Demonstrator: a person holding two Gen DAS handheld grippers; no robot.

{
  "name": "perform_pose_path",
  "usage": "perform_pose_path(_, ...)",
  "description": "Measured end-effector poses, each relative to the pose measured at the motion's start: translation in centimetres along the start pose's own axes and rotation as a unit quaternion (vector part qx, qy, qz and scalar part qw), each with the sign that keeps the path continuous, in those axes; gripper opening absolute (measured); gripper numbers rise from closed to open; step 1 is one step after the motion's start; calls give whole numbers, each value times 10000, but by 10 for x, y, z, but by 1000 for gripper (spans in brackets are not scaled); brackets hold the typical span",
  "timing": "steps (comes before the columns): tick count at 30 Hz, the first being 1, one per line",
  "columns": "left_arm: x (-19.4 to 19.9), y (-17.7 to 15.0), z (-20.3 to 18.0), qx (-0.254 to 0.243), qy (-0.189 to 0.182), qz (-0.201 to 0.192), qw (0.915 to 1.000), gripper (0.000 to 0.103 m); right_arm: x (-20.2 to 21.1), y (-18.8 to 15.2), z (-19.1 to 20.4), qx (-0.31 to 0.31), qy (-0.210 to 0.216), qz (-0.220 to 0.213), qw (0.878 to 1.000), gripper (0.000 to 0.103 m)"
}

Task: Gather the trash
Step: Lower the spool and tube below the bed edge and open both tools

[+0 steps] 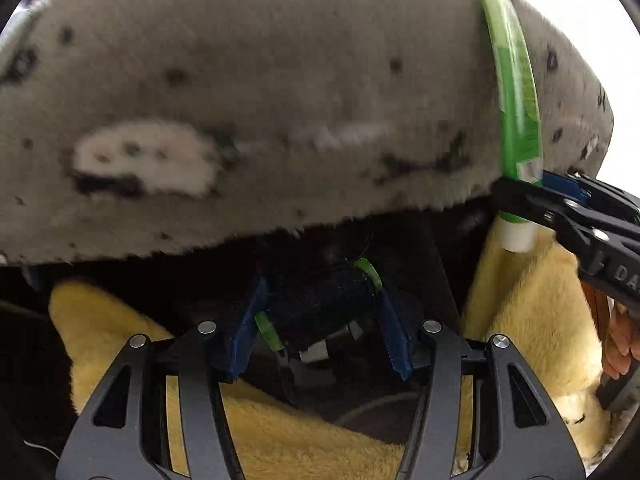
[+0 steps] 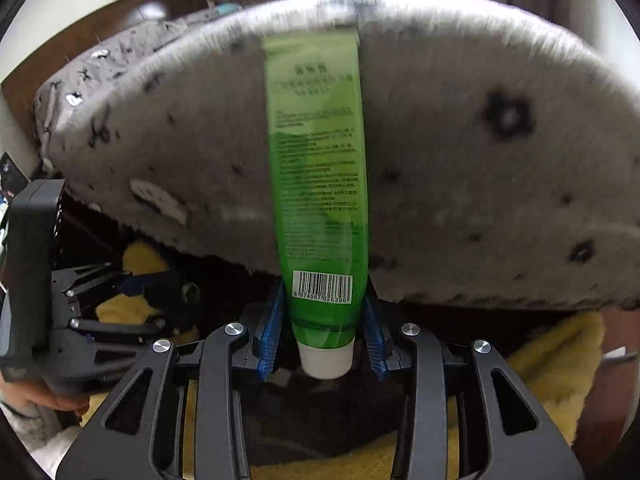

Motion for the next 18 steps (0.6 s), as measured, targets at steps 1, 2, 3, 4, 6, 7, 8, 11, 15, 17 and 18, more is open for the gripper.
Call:
perform_pose_path(1,-7,-3,-2,-17,-65,113,9999,52,-11,-5,0,-19,31,149,9999,37)
perform_pose_path(2,-13,-7,-3,-15,-124,237,9996,52,-16,-7,0,-23,20,203,9998,37)
perform_pose_path(3,-18,-9,-3,-9,-131,320,9994,52,-21,-9,0,-26,-10,259,9997,37)
perform_pose_path(4,-23,-11,-2,-3,-96,385,9992,52,-26,-12,-1,-31,-26,332,9994,37)
perform_pose_path(6,-29,-14,-1,14,-115,500,9987,52,-31,-17,-2,-97,13,439,9990,37)
perform_pose_path(7,-32,-16,-2,20,-155,556,9983,52,-32,-18,-2,-139,35,480,9987,37)
perform_pose_path(8,-34,-17,-2,24,-198,597,9980,52,-34,-17,-2,-144,36,487,9987,37)
perform_pose_path(11,-39,-15,-2,37,-258,665,9974,52,-34,-19,-1,-131,53,517,9986,37)
perform_pose_path(15,-41,-17,-3,37,-274,711,9971,52,-37,-21,1,-113,61,619,9980,38)
perform_pose_path(17,-43,-17,-5,47,-252,726,9970,59,-39,-19,0,-100,-8,651,9978,38)
perform_pose_path(18,-47,-19,-4,50,-237,725,9971,61,-39,-19,0,-98,-17,654,9978,38)
Point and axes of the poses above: each gripper's, at about its wrist camera, not at the fingertips, and x roughly against the way its jaws point, z to its left, y to its top, the point moved 8 cm from there along -x, roughly the way its jaws point, and after that the axes turned 2 degrees about y, right-handed, at the moved point
